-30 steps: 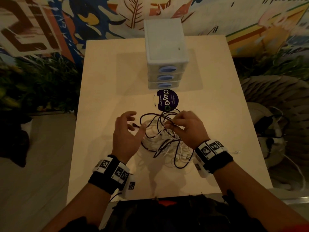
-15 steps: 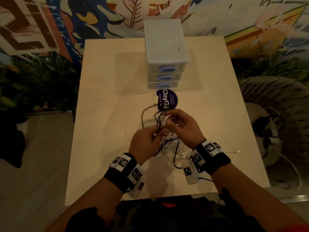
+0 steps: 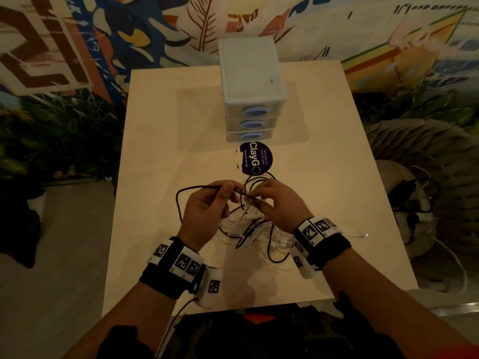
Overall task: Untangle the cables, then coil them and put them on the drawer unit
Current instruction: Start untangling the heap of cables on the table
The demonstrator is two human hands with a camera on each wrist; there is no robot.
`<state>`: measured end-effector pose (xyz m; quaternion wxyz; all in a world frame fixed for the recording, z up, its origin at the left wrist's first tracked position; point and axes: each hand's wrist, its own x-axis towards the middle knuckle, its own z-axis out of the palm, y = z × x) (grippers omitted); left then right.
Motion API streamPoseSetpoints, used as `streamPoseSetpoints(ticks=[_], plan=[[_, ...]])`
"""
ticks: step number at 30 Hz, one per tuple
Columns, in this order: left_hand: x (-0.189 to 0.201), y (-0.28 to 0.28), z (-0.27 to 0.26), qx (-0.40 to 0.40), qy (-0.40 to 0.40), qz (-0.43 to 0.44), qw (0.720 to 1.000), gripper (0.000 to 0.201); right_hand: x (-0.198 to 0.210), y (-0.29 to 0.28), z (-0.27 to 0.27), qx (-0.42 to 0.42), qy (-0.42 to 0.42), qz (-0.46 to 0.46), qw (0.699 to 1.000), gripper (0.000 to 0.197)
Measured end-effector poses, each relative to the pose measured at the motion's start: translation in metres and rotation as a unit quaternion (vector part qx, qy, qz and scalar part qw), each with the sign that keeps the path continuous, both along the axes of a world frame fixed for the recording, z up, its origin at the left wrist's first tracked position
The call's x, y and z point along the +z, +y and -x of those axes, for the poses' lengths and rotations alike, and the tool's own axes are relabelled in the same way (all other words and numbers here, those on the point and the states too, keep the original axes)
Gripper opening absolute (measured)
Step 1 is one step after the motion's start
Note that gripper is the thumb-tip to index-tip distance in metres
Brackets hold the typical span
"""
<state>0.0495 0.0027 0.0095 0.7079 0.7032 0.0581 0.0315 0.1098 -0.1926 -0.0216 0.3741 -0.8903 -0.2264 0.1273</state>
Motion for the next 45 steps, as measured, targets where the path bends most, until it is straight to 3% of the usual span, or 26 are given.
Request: streamPoseSetpoints(ticks=[4,7,9,11,15,21,23,27,30,34,37,42,45], plan=[[-0.016,0.003,-0.001,0.037,0.038,-0.071,0.996,0.023,0.008,-0.008,0.0,-0.018,-0.056,-0.061,0.996,0.017],[-0.028,-0.001,0.003,-0.046,0.084,-0.18,0.979,0.054,0.005,-0.008,0.005,-0.054,-0.039,-0.096,0.993,0.017],[-0.036,-0.008,0.006,-0.108,0.053,-0.238,0.964,0.059,0.003,-0.005,0.008,-0.073,-0.065,-0.104,0.99,0.018],[-0.045,-0.016,0.005,-0.121,0.023,-0.279,0.952,0.054,0.004,-0.004,0.009,-0.075,-0.092,-0.1,0.988,0.016],[-0.05,-0.024,-0.003,-0.084,0.012,-0.369,0.926,0.031,0.01,-0.006,0.006,-0.069,0.014,-0.09,0.994,0.013],[-0.058,-0.018,-0.01,-0.055,0.02,-0.384,0.922,0.028,-0.001,-0.009,0.01,-0.089,0.054,-0.063,0.993,0.019],[-0.059,-0.02,-0.011,-0.057,0.043,-0.377,0.923,0.033,0.001,-0.007,0.013,-0.093,0.049,-0.072,0.992,0.013],[-0.056,-0.027,-0.007,-0.092,0.079,-0.314,0.942,0.049,0.007,-0.011,0.007,-0.133,0.027,-0.089,0.987,0.014],[-0.054,-0.026,-0.003,-0.074,0.092,-0.249,0.961,0.043,0.008,-0.017,-0.003,-0.157,0.008,-0.091,0.983,0.02],[-0.052,-0.022,-0.005,-0.056,0.076,-0.327,0.94,0.045,0.009,-0.017,-0.005,-0.185,0.05,-0.132,0.973,0.022],[-0.046,-0.023,-0.005,-0.094,-0.014,-0.359,0.928,0.057,0.011,-0.012,-0.002,-0.181,0.091,-0.164,0.965,0.023],[-0.039,-0.03,-0.006,-0.144,-0.072,-0.373,0.914,0.028,0.017,-0.006,-0.002,-0.173,0.144,-0.228,0.947,0.023],[-0.038,-0.029,-0.005,-0.108,-0.037,-0.336,0.935,0.018,0.022,-0.004,-0.003,-0.19,0.175,-0.27,0.927,0.03]])
